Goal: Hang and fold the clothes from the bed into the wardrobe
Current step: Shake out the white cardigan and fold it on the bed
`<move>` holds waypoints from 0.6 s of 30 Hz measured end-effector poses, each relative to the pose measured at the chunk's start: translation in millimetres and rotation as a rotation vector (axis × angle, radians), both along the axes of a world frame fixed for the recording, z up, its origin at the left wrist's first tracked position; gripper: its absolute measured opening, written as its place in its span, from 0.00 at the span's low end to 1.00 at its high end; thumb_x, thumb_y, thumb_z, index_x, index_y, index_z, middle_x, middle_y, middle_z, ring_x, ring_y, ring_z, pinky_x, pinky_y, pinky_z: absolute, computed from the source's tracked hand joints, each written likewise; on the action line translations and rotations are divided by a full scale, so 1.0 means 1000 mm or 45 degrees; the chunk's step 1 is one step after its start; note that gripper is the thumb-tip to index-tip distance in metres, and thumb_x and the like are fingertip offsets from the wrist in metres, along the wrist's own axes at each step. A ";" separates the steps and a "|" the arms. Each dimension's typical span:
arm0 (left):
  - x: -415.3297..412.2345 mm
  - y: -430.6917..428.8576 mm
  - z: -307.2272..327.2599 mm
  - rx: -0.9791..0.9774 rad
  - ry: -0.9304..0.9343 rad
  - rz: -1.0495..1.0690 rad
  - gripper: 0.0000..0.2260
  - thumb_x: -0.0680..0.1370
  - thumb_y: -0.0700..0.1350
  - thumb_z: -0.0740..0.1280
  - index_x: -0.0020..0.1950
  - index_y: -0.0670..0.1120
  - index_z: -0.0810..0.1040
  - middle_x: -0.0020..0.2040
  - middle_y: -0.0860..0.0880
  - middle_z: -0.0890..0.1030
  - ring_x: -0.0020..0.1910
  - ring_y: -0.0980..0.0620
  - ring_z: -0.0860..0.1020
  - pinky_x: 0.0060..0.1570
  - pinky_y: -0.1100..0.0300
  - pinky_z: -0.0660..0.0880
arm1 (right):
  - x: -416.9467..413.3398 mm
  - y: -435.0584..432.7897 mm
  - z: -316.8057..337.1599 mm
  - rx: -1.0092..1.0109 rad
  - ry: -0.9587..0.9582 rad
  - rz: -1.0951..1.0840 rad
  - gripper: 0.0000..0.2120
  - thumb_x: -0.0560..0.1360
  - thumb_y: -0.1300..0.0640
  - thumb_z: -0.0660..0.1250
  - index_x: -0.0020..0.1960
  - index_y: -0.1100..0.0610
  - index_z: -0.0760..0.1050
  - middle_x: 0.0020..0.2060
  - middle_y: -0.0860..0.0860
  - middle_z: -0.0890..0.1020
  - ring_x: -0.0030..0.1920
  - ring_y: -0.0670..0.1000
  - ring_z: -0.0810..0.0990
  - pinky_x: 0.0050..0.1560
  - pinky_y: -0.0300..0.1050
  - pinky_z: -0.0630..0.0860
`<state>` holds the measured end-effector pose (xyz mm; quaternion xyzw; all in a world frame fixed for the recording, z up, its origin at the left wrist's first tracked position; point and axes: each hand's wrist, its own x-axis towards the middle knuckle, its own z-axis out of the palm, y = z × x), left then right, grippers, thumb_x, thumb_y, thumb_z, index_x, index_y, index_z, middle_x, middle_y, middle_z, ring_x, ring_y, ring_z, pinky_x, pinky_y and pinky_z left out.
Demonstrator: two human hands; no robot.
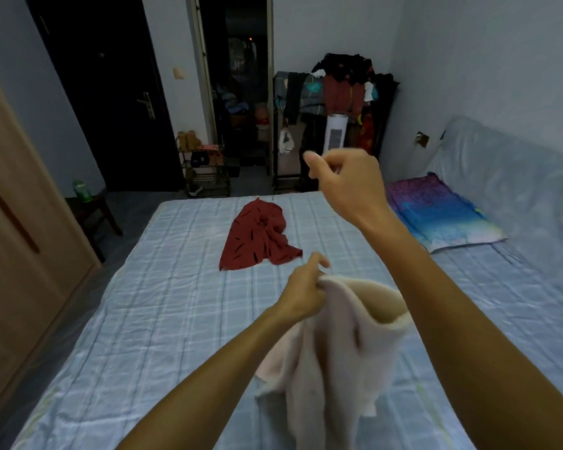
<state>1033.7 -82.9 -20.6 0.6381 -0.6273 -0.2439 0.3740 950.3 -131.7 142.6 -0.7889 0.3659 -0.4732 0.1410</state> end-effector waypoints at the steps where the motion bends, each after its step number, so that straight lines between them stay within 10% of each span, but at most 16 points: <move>1: 0.001 -0.002 0.002 -0.018 0.031 0.051 0.19 0.63 0.39 0.54 0.53 0.47 0.69 0.36 0.43 0.78 0.36 0.45 0.76 0.33 0.55 0.69 | -0.015 -0.002 -0.016 0.051 0.035 -0.071 0.20 0.77 0.44 0.63 0.33 0.55 0.80 0.26 0.47 0.78 0.29 0.45 0.76 0.32 0.44 0.71; 5: 0.008 -0.011 0.019 -0.094 0.015 0.217 0.17 0.65 0.30 0.58 0.50 0.45 0.72 0.41 0.42 0.80 0.41 0.45 0.77 0.37 0.51 0.72 | -0.054 0.002 -0.088 0.319 0.219 -0.233 0.16 0.73 0.39 0.64 0.46 0.51 0.80 0.41 0.46 0.82 0.42 0.46 0.79 0.43 0.45 0.74; 10: 0.008 -0.012 0.031 -0.148 -0.112 0.148 0.18 0.63 0.31 0.57 0.47 0.48 0.71 0.37 0.44 0.79 0.38 0.45 0.76 0.34 0.50 0.73 | -0.080 0.008 -0.128 0.359 0.994 -0.359 0.49 0.63 0.33 0.69 0.75 0.50 0.53 0.72 0.54 0.63 0.74 0.58 0.54 0.68 0.58 0.54; 14: 0.018 -0.007 0.045 -0.213 -0.202 0.081 0.18 0.64 0.29 0.56 0.46 0.49 0.71 0.38 0.46 0.79 0.39 0.46 0.77 0.35 0.51 0.73 | -0.102 -0.007 -0.113 0.562 0.819 -0.325 0.17 0.63 0.45 0.74 0.49 0.49 0.75 0.47 0.52 0.81 0.53 0.57 0.78 0.44 0.47 0.69; 18: 0.031 -0.001 0.069 -0.301 -0.357 0.015 0.18 0.70 0.29 0.58 0.50 0.50 0.72 0.43 0.49 0.79 0.42 0.47 0.77 0.39 0.47 0.77 | -0.099 -0.007 -0.080 0.354 0.555 -0.416 0.08 0.67 0.53 0.72 0.33 0.52 0.74 0.33 0.50 0.77 0.41 0.57 0.78 0.32 0.43 0.62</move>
